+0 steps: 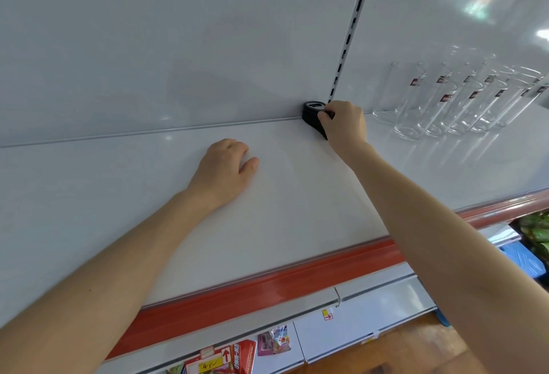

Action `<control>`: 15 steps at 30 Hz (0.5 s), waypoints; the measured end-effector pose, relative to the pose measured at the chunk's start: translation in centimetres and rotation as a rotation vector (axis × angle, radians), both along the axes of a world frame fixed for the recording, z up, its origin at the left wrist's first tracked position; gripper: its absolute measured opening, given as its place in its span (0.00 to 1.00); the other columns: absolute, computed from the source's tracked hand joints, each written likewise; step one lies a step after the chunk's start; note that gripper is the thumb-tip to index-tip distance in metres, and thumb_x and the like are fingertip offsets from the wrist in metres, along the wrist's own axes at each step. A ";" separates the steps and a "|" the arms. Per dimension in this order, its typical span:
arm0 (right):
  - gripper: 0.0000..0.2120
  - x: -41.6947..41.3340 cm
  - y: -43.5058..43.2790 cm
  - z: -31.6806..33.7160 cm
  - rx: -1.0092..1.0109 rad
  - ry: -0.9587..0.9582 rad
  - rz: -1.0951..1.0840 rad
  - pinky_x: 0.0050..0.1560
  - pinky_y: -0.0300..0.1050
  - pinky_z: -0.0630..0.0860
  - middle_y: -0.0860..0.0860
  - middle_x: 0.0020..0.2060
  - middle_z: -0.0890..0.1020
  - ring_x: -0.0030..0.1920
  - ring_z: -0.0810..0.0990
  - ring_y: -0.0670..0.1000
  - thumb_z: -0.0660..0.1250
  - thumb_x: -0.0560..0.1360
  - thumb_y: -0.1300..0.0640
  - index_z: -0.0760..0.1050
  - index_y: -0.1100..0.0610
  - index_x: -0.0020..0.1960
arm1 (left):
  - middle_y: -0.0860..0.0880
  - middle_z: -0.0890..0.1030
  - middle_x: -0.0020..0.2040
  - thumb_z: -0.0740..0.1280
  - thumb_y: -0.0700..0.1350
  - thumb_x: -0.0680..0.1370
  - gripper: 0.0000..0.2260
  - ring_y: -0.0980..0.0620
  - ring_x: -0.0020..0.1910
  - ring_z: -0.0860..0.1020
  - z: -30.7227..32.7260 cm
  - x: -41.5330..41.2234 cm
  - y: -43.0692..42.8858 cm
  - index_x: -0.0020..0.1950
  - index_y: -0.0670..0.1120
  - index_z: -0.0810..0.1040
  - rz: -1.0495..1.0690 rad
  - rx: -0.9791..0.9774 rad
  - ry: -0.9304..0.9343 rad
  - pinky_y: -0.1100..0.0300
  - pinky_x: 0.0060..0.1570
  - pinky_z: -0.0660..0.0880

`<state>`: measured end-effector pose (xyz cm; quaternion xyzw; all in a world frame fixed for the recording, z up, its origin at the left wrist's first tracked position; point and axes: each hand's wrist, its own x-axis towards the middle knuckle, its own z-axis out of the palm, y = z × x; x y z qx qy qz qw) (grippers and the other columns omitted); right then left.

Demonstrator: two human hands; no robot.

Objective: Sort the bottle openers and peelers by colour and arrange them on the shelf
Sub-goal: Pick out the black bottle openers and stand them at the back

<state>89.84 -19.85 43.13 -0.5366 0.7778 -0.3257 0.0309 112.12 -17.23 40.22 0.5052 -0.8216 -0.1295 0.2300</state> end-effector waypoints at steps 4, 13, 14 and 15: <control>0.11 0.2 0.1 0.3 0.031 0.006 -0.015 0.34 0.43 0.63 0.62 0.39 0.78 0.38 0.71 0.58 0.59 0.75 0.61 0.77 0.66 0.46 | 0.41 0.73 0.62 0.60 0.48 0.79 0.16 0.44 0.64 0.68 0.0 0.0 -0.1 0.61 0.37 0.74 0.003 -0.001 0.000 0.59 0.61 0.60; 0.13 0.8 1.6 2.1 0.112 0.061 0.102 0.34 0.47 0.61 0.50 0.33 0.68 0.43 0.66 0.56 0.59 0.76 0.55 0.63 0.56 0.34 | 0.39 0.74 0.58 0.52 0.56 0.73 0.27 0.44 0.62 0.70 0.6 0.3 -0.1 0.55 0.35 0.75 -0.034 0.032 -0.093 0.57 0.59 0.61; 0.11 1.4 1.8 2.5 0.111 0.069 0.134 0.38 0.47 0.66 0.51 0.37 0.72 0.46 0.69 0.57 0.59 0.76 0.54 0.68 0.57 0.37 | 0.39 0.74 0.56 0.53 0.56 0.76 0.25 0.43 0.61 0.70 1.0 0.5 -0.1 0.54 0.36 0.74 -0.039 0.029 -0.160 0.55 0.58 0.63; 0.10 2.0 1.9 2.8 0.113 0.078 0.177 0.45 0.48 0.70 0.53 0.45 0.76 0.52 0.71 0.59 0.59 0.77 0.53 0.74 0.59 0.45 | 0.39 0.74 0.55 0.54 0.55 0.78 0.22 0.42 0.60 0.71 1.6 0.8 -0.1 0.53 0.36 0.74 -0.042 0.019 -0.220 0.53 0.58 0.65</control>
